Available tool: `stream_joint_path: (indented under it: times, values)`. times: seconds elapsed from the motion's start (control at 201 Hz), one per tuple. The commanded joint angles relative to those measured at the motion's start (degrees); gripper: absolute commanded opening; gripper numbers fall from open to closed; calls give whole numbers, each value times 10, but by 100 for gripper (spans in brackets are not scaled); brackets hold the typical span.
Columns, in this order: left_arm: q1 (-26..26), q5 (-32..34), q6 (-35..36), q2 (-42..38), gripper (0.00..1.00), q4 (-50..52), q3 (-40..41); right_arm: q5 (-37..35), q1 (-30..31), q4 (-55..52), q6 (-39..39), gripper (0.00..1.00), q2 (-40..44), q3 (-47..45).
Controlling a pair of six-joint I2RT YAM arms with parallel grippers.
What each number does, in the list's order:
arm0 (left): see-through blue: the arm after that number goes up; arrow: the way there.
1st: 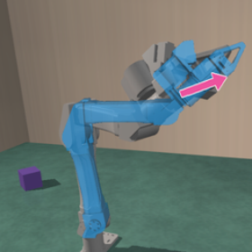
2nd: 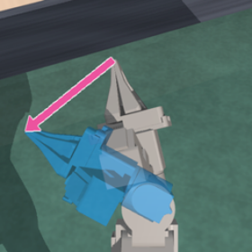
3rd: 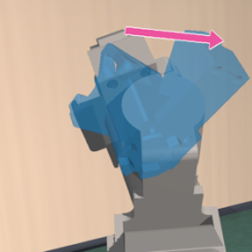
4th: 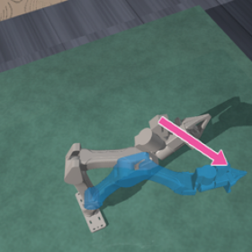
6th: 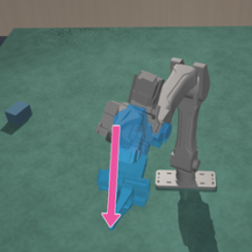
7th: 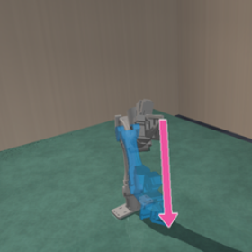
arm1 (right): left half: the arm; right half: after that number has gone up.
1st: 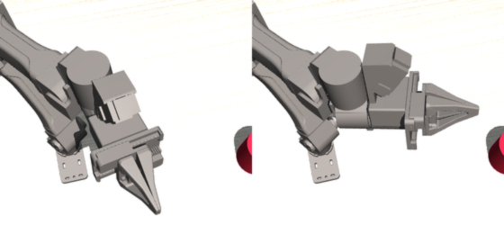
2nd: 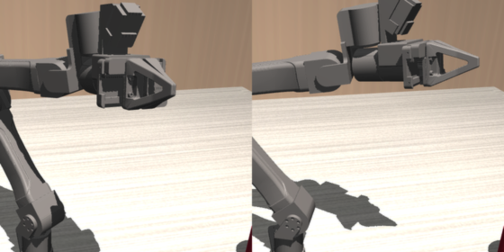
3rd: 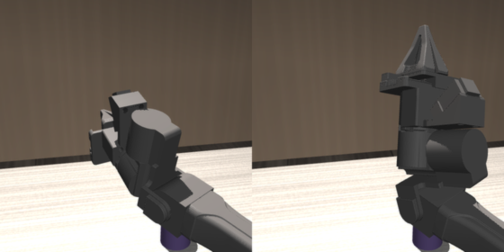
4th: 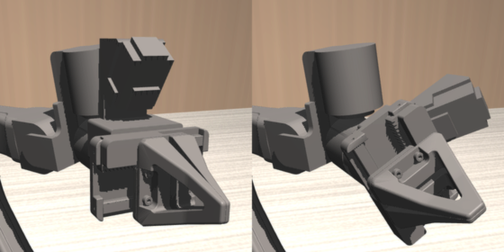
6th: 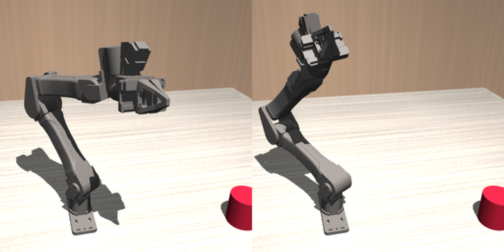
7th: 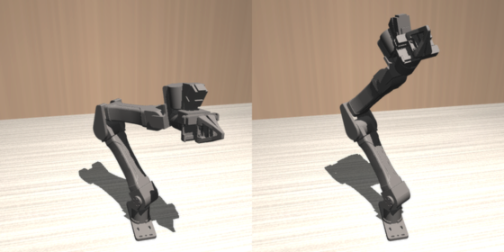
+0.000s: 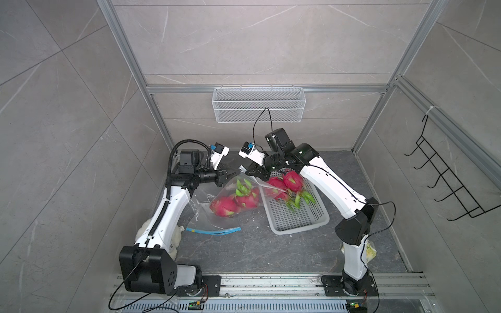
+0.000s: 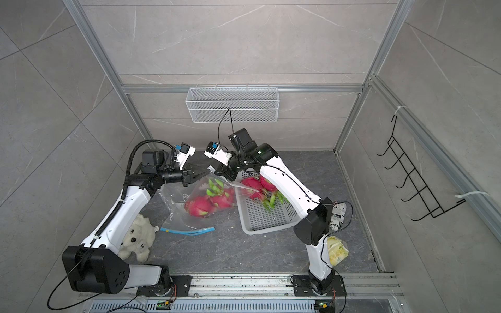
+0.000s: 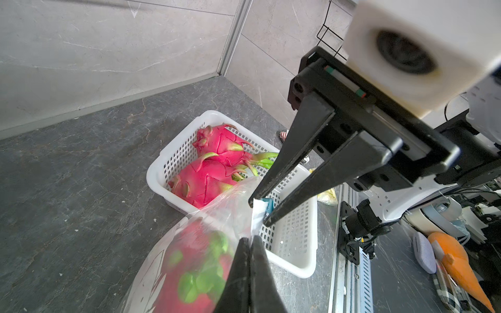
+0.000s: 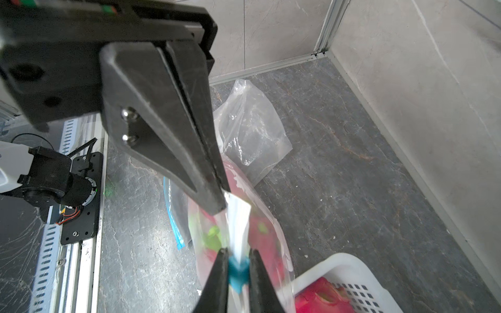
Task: Open the zip-top bag and take out the dragon fruit
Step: Unzip the zipper on the zipper food storage bag.
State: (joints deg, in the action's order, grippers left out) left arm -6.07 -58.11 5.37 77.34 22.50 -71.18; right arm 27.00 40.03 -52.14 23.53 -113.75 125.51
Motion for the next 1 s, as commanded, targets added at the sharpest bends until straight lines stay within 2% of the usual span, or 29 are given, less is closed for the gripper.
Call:
stream_joint_path:
  times: [0.0,0.468,0.736,0.995]
  values:
    - [25,13,-5,-34,0,-51,-2,-20,-20,-36,-10,15,28,-45]
    - [49,21,-20,-55,0,-75,20,-57,-63,54,-32,16,118,-252]
    - [54,22,-29,-55,0,-86,24,-93,-87,70,-32,16,156,-334]
    - [55,24,-29,-55,0,-86,24,-116,-106,75,-35,16,173,-377]
